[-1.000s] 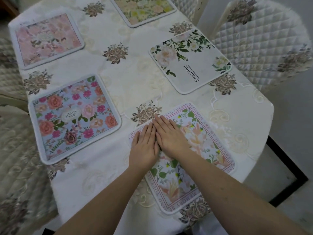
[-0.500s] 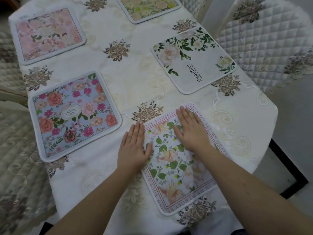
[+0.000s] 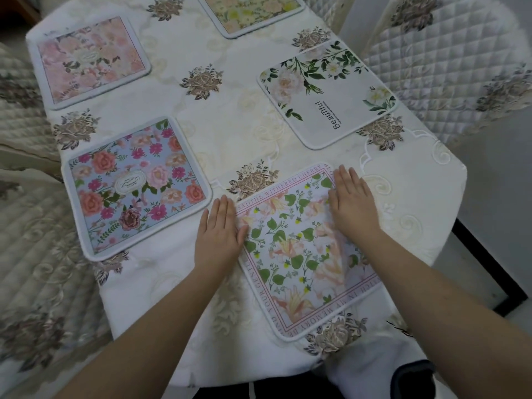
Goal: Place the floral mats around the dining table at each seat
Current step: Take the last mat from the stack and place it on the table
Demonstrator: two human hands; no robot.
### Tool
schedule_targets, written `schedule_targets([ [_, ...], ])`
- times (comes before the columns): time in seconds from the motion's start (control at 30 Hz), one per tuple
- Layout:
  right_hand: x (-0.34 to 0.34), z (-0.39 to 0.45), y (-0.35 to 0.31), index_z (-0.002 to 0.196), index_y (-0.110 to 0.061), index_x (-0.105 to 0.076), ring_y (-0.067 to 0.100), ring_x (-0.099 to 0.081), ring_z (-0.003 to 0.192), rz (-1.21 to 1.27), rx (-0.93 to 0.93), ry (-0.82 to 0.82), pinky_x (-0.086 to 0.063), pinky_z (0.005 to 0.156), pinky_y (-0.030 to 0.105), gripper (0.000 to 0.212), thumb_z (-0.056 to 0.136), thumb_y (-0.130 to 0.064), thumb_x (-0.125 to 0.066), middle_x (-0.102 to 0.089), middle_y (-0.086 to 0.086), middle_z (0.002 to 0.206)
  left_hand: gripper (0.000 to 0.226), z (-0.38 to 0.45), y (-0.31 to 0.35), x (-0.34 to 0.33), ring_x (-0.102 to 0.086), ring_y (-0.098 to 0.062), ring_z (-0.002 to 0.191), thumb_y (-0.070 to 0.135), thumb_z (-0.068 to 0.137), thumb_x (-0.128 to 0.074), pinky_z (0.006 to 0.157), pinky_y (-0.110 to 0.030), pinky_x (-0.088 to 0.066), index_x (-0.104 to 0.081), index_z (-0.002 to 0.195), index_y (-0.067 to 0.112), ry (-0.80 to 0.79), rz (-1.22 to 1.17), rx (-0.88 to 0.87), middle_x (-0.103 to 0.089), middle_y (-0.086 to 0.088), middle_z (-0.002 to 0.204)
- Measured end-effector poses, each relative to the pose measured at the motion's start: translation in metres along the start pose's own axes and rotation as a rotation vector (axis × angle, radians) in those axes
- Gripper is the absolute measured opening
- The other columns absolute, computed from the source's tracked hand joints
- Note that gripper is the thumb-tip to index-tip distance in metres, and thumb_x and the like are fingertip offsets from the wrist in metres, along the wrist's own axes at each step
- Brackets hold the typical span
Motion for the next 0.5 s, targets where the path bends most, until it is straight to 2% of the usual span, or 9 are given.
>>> schedule_targets([
  [0.1,-0.004,-0.023,-0.038,0.155,-0.015,-0.018,0.017,-0.003,0.151,0.061,0.061,-0.011,-0.006,0.123,0.039,0.054,0.105,-0.035,-0.017,-0.009,0.002,0.163,0.060,-0.015,0.039,0.009,-0.015,-0.025,0.151,0.037,0.104,-0.023,0.124,-0.039,-0.008,-0.022,0.155,0.006,0.057,-0.132,-0.057,-0.020,-0.013,0.162],
  [0.17,-0.013,-0.036,-0.064,0.155,-0.018,-0.016,0.016,-0.002,0.151,0.070,0.103,-0.041,-0.005,0.123,0.040,0.054,0.105,-0.036,-0.018,-0.007,-0.002,0.163,0.058,-0.029,0.076,0.008,-0.008,-0.023,0.152,0.031,0.103,-0.025,0.123,-0.038,-0.006,-0.019,0.156,0.006,0.027,-0.213,-0.120,-0.014,-0.010,0.163],
  [0.23,-0.022,-0.049,-0.082,0.155,-0.017,-0.019,0.015,-0.005,0.150,0.049,0.171,-0.045,-0.004,0.122,0.036,0.054,0.105,-0.037,-0.018,-0.013,-0.003,0.162,0.058,-0.042,0.103,0.002,-0.012,-0.023,0.151,0.028,0.101,-0.026,0.124,-0.038,-0.009,-0.025,0.154,0.003,-0.013,-0.222,-0.163,-0.020,-0.012,0.161],
  [0.33,-0.039,-0.068,-0.084,0.153,-0.017,-0.027,0.014,-0.012,0.149,-0.054,0.217,-0.053,-0.003,0.120,0.031,0.054,0.104,-0.038,-0.017,-0.023,-0.002,0.161,0.060,-0.055,0.114,-0.016,-0.021,-0.026,0.150,0.032,0.099,-0.028,0.121,-0.042,-0.016,-0.032,0.151,0.001,-0.050,-0.164,-0.199,-0.028,-0.014,0.159],
  [0.5,-0.047,-0.071,-0.077,0.155,-0.023,-0.022,0.012,-0.008,0.150,-0.092,0.211,-0.078,-0.006,0.121,0.037,0.055,0.103,-0.041,-0.020,-0.017,-0.004,0.162,0.066,-0.058,0.104,-0.024,-0.011,-0.021,0.152,0.045,0.100,-0.029,0.122,-0.043,-0.014,-0.023,0.156,0.009,-0.095,-0.107,-0.239,-0.018,-0.009,0.164],
])
Point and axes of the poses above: each hand's wrist, its own z-axis towards the middle knuckle, its own x-axis out of the back of the hand, y = z × x, the point moved 7 cm from there along z, towards the middle knuckle
